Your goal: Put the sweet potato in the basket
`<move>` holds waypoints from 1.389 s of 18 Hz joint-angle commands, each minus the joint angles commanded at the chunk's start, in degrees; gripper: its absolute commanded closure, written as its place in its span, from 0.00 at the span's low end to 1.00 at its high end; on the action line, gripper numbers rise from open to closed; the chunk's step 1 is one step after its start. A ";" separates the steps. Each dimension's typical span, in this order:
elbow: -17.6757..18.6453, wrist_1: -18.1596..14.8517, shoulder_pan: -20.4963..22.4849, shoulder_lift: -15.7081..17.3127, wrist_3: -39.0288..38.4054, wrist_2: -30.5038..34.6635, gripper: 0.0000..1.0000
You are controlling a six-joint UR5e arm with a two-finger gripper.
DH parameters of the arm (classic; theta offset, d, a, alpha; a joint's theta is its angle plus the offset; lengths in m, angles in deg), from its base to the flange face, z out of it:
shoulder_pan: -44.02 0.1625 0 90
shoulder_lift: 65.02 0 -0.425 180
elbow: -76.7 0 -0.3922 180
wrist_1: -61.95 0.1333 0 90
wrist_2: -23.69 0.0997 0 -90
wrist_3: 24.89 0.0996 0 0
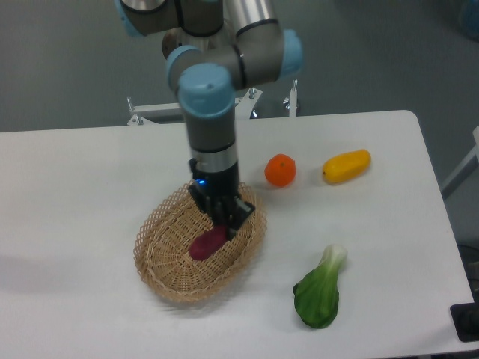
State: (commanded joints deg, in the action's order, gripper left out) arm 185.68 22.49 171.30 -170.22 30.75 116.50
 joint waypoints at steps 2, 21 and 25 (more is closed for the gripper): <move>0.44 0.00 -1.40 -1.93 0.18 2.36 0.80; -3.59 0.35 -4.14 -2.39 0.45 6.51 0.00; -6.23 0.35 -3.70 -1.24 -0.96 5.28 0.00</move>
State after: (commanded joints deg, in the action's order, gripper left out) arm 179.46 22.84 167.60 -171.46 29.78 121.79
